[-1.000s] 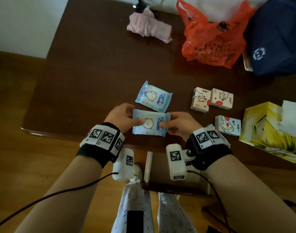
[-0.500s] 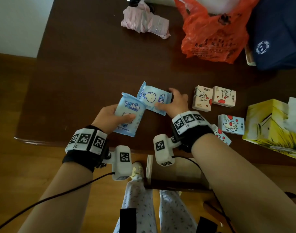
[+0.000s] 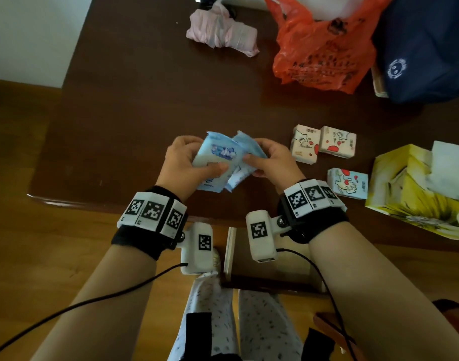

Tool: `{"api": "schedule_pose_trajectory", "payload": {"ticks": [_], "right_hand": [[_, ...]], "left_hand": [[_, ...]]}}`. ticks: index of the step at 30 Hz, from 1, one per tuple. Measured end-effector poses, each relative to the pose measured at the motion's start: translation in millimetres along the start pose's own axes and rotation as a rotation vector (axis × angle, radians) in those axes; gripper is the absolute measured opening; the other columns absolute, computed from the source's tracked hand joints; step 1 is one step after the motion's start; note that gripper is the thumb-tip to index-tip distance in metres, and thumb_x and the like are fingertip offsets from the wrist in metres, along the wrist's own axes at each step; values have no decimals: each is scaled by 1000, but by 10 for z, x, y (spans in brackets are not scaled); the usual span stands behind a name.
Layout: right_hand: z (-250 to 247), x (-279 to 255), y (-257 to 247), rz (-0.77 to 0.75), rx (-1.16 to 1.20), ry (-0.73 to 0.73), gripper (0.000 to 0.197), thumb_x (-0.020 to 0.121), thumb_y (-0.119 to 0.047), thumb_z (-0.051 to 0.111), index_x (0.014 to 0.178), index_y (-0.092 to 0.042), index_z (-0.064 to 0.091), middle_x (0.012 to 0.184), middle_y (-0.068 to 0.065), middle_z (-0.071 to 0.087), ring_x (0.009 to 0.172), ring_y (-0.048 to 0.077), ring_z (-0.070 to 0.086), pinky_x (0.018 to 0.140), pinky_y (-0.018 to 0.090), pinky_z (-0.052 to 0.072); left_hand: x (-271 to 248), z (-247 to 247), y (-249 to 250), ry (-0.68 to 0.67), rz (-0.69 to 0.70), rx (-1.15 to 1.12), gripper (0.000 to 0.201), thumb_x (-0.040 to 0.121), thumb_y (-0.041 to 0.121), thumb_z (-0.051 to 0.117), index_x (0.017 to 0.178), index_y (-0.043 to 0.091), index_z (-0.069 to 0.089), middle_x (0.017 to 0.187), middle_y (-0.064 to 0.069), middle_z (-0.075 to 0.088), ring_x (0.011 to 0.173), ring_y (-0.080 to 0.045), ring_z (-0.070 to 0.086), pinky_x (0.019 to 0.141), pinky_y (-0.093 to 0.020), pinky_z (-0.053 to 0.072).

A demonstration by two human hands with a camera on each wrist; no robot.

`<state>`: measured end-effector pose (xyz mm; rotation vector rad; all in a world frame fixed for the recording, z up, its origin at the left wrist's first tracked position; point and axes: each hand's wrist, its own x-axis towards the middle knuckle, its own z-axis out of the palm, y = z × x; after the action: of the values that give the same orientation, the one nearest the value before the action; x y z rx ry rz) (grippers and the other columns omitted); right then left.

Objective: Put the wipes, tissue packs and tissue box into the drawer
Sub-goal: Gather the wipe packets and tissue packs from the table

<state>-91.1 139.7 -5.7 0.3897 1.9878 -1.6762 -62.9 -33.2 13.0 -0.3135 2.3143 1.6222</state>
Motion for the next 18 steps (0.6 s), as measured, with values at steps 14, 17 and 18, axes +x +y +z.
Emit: {"api": "schedule_pose_trajectory", "payload": {"ticks": [14, 17, 18], "right_hand": [[-952, -657, 382, -124, -40, 143, 19, 88, -16, 57, 105, -17, 63, 90, -8, 63, 88, 12, 61, 75, 27, 53], [-1252, -732, 582, -166, -288, 358, 21, 82, -18, 64, 103, -15, 63, 90, -4, 60, 91, 13, 58, 87, 32, 50], [-1316, -753, 644, -148, -365, 372, 24, 80, -21, 67, 103, -15, 63, 91, -3, 60, 91, 14, 57, 86, 33, 50]], "left_hand": [[-510, 952, 81, -108, -307, -469, 45, 79, 10, 63, 119, 12, 45, 106, -9, 65, 90, -24, 66, 79, -40, 57], [-583, 1092, 8, 25, -337, -525, 51, 78, 7, 64, 118, 20, 33, 100, -3, 61, 85, -19, 65, 75, -37, 58], [-611, 1132, -20, 56, -348, -547, 53, 78, 5, 64, 117, 22, 31, 99, -2, 61, 85, -19, 65, 74, -37, 58]]}}
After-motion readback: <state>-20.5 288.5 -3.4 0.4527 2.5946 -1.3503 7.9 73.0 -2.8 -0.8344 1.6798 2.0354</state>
